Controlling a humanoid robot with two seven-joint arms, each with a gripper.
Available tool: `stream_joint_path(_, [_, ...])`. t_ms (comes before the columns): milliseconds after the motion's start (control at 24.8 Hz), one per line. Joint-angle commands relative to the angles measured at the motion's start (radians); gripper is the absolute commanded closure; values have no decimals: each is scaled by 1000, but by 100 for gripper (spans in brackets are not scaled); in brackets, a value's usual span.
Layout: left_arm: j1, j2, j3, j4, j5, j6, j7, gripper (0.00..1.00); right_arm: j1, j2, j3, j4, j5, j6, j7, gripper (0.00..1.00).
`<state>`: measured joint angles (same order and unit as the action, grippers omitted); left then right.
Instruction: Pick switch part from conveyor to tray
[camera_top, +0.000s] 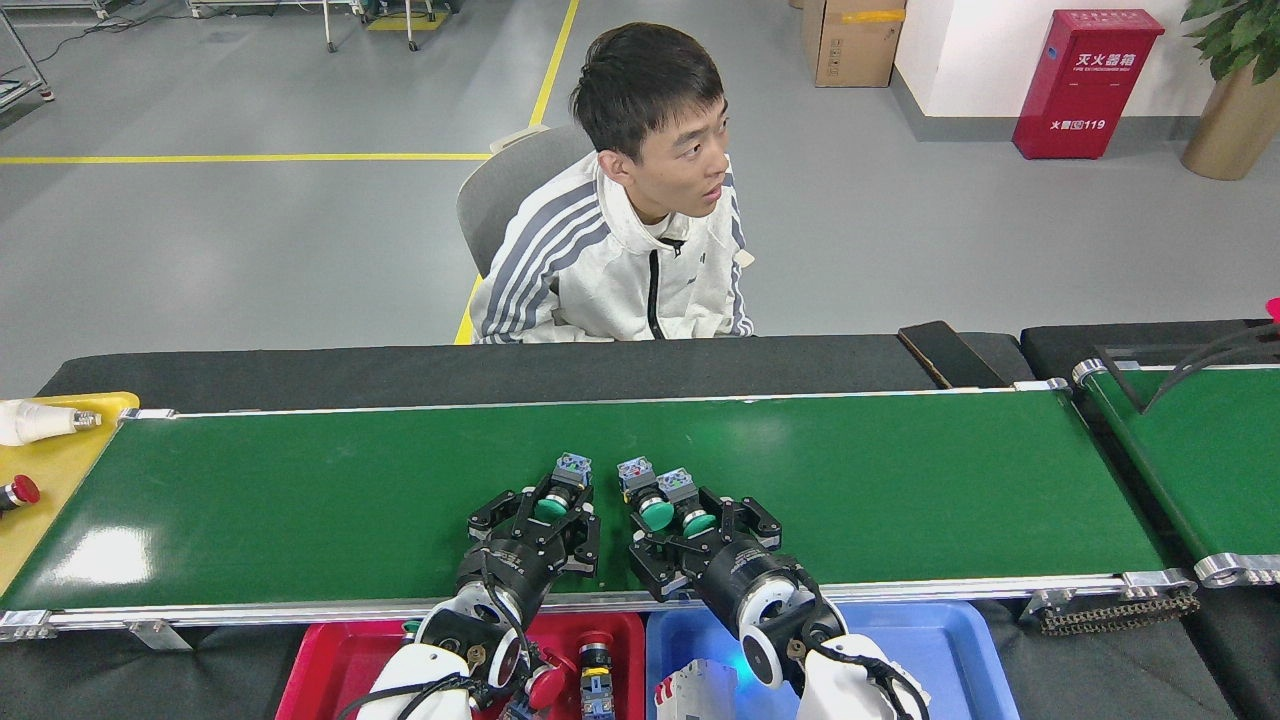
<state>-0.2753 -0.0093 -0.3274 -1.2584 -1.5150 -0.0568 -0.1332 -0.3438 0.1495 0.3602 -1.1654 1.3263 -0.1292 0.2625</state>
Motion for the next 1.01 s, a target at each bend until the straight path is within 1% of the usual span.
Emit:
stream_joint_path(0, [28, 15, 10, -91, -1, -90, 4, 89, -15, -4, 0, -10, -2, -4, -2, 95])
stream_joint_path(40, [85, 75, 50, -183, -2, -175, 1, 88, -15, -4, 0, -11, -2, -4, -3, 98])
stream_joint_path(81, [128, 114, 79, -239, -2, -236, 0, 87, -14, -4, 0, -13, -2, -6, -5, 98])
stream_joint_path(121, [199, 152, 123, -315, -2, -331, 0, 84, -12, -4, 0, -16, -2, -7, -8, 98])
stream_joint_path(161, [263, 170, 174, -378, -1, -420, 0, 81, -9, -4, 0, -20, -4, -7, -9, 98])
stream_joint_path(202, [315, 177, 225, -420, 1, -491, 0, 75, -6, -5, 0, -28, -4, -7, -9, 98])
stream_joint_path(242, [378, 178, 291, -458, 1, -578, 0, 66, -1, -5, 0, -40, -7, -7, -9, 98])
stream_joint_path(282, [441, 167, 355, -484, 2, -659, 1, 53, 6, -14, -1, -59, -7, -9, -9, 98])
stream_joint_path(322, [467, 163, 387, -493, 2, -689, 3, 40, 14, -24, -3, -74, -7, -9, -11, 98])
stream_joint_path(363, [493, 150, 424, -504, 4, -698, 3, 22, 28, -38, -1, -105, -7, -10, -17, 98])
stream_joint_path(403, [510, 124, 456, -513, 6, -698, 6, 0, 51, -48, -1, -149, -7, -24, -22, 98])
stream_joint_path(443, [516, 101, 470, -515, 13, -699, 6, 0, 78, -53, -1, -194, -7, -49, -23, 98])
stream_joint_path(484, [518, 95, 478, -515, 24, -699, 6, 0, 105, -54, 0, -237, -7, -76, -22, 98])
stream_joint_path(605, [519, 94, 510, -515, 33, -692, 6, 0, 198, -54, 22, -365, -2, -168, -17, 98])
stream_joint_path(645, [519, 91, 525, -515, 33, -683, 6, 0, 217, -54, 40, -392, 1, -190, -16, 98])
stream_joint_path(685, [519, 86, 544, -513, 38, -647, 6, 0, 238, -56, 74, -415, 4, -213, -16, 99])
stream_joint_path(726, [521, 83, 562, -510, 42, -560, 6, 0, 252, -56, 121, -431, 5, -237, -16, 98])
stream_joint_path(766, [522, 83, 568, -507, 47, -440, 6, 0, 258, -57, 166, -436, 4, -257, -17, 85])
stream_joint_path(806, [522, 85, 570, -507, 50, -325, 9, 0, 258, -61, 197, -436, 5, -262, -17, 51])
stream_joint_path(847, [521, 86, 573, -507, 61, -227, 10, 0, 258, -62, 215, -436, 5, -263, -17, 4])
stream_joint_path(887, [521, 88, 577, -504, 71, -173, 17, 0, 259, -62, 224, -436, 4, -273, -19, 0])
stream_joint_path(967, [521, 91, 591, -503, 84, -130, 26, 0, 263, -62, 230, -438, 1, -311, -19, 0])
